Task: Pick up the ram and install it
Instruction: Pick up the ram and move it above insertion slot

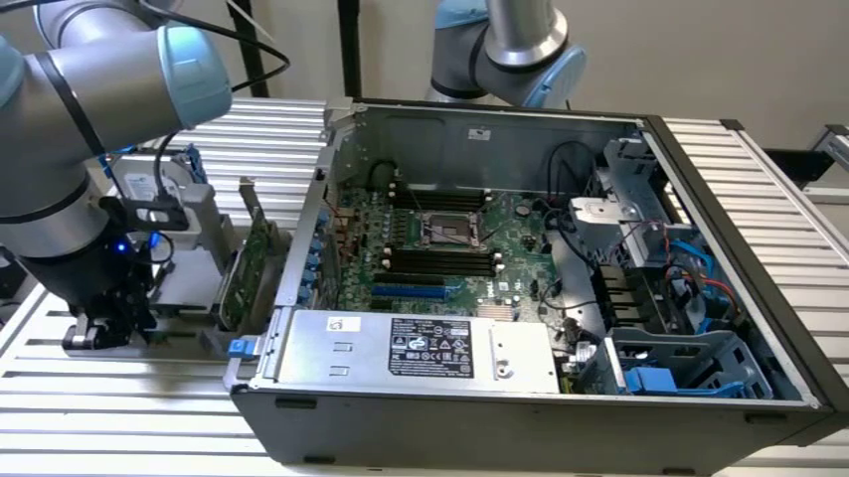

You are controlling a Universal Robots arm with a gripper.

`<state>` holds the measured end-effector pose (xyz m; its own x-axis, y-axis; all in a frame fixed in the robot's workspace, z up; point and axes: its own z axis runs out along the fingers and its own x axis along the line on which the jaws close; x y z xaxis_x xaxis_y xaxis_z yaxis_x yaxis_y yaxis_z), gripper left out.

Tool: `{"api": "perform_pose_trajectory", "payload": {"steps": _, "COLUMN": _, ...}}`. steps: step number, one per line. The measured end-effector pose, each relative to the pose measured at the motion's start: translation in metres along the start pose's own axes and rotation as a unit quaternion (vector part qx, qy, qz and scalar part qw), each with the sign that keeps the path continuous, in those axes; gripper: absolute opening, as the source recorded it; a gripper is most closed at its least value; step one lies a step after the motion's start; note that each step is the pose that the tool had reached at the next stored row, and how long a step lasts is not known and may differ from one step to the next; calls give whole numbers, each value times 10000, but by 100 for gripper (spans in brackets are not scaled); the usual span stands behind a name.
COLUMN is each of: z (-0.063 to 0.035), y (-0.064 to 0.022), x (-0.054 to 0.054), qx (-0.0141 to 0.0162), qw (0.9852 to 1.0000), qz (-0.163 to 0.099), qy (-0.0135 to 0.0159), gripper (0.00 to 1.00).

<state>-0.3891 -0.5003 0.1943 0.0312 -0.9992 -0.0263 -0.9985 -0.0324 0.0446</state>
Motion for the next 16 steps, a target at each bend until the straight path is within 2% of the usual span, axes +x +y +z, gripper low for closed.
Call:
{"api": "perform_pose_trajectory", "payload": {"steps": 8, "z": 0, "y": -2, "x": 0, "qx": -1, "qw": 10000, "qz": -13, "qy": 28, "gripper": 100}}
{"api": "perform_pose_trajectory", "payload": {"steps": 9, "z": 1, "y": -3, "x": 0, "qx": -1, "qw": 10000, "qz": -13, "qy": 34, "gripper": 0}}
{"api": "perform_pose_trajectory", "payload": {"steps": 16, "z": 0, "y": -3, "x": 0, "qx": -1, "qw": 10000, "qz": -13, "qy": 38, "gripper": 0}}
